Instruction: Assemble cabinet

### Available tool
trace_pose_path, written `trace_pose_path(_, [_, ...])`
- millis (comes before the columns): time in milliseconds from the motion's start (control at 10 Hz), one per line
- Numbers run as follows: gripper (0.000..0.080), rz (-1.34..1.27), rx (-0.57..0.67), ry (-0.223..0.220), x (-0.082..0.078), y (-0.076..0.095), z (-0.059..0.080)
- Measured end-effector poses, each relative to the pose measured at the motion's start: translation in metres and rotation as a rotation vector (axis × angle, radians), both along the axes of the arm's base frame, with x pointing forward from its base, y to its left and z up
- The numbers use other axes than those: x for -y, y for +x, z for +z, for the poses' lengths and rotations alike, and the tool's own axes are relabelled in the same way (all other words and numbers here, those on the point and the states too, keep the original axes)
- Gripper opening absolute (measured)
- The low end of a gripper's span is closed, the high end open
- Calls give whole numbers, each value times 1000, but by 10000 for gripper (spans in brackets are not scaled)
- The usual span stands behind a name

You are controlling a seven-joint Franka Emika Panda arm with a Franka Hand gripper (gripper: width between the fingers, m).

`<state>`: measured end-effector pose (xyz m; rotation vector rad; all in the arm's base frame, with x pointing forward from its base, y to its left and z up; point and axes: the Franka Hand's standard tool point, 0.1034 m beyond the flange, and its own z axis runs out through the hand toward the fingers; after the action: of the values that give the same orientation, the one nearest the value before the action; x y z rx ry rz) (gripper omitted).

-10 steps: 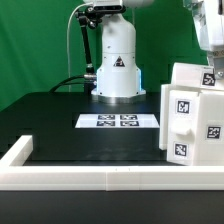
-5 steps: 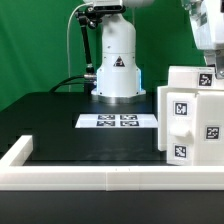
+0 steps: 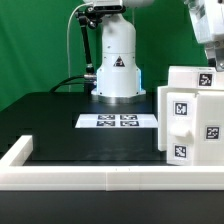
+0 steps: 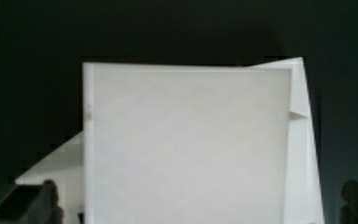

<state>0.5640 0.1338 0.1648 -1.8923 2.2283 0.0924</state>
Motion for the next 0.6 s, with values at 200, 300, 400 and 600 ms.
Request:
trace_pose_path(200, [796,6,-3,1,-1,-1,1])
trace_pose_path(300, [796,17,-4,4,-3,-1,5])
trace_pose_path(400, [796,25,4,6,-4,0,9])
trace_pose_path(600, [796,62,16,4,-4,1,12])
